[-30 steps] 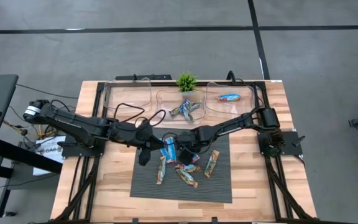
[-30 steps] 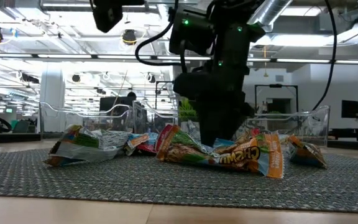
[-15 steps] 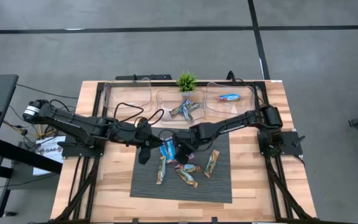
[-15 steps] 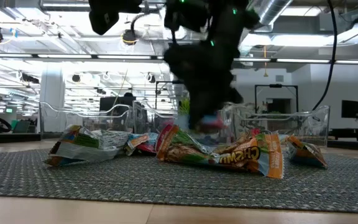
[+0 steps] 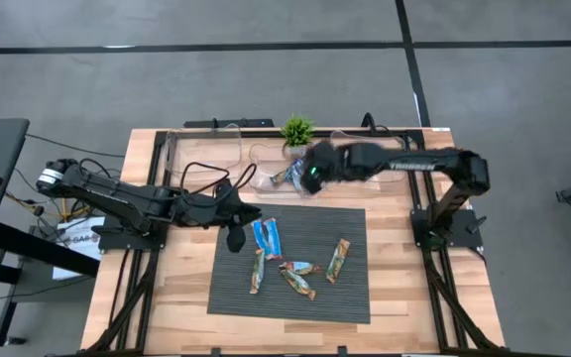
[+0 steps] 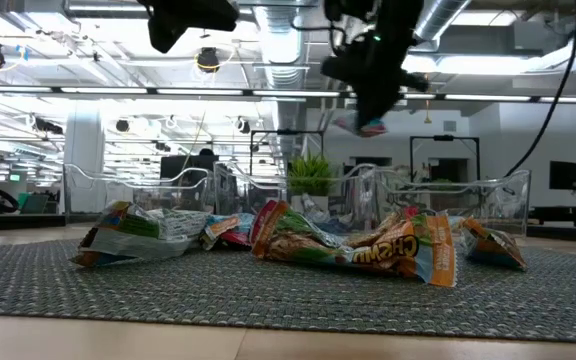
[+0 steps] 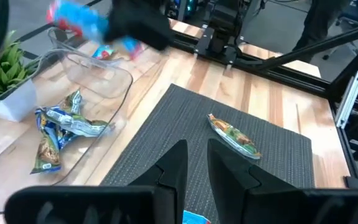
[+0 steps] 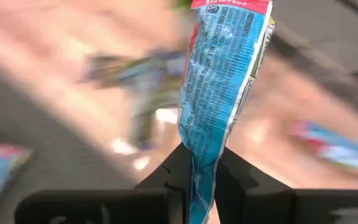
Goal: Pick and place Granola Bars by type
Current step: Put the red granola bar into the right transparent bin
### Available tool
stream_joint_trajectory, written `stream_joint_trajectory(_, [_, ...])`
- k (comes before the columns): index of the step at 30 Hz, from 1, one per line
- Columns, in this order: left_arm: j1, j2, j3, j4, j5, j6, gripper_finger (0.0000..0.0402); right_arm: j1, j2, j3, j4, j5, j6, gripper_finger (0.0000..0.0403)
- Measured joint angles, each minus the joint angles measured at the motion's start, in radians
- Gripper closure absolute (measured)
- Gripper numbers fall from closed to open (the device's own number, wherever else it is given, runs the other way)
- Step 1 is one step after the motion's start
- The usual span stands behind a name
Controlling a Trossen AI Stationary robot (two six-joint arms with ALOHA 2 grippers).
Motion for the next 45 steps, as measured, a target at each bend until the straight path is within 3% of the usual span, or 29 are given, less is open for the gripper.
stream_joint_trajectory(9, [0.014,0.000,0.000,0.031,-0.008,-0.023,0.0348,-0.255,-0.069,-0.023,-0.244,0.001,-0.183,0.0365])
stream_joint_trajectory(15, [0.015,0.000,0.000,0.042,-0.008,-0.012,0.0348,-0.352,-0.069,-0.024,-0.298,-0.021,-0.289,0.0360])
stream_joint_trajectory(27, [0.015,0.000,0.000,0.042,0.014,-0.021,0.0348,-0.378,-0.069,-0.024,-0.279,-0.092,-0.350,0.0259])
stream_joint_trajectory(35, [0.015,0.000,0.000,0.042,0.107,-0.030,0.0348,-0.241,-0.087,-0.024,-0.124,-0.308,-0.358,0.0199])
stream_joint_trajectory(45, [0.015,0.000,0.000,0.018,0.163,-0.030,0.0348,0.192,-0.061,-0.025,0.001,-0.365,-0.332,0.0194])
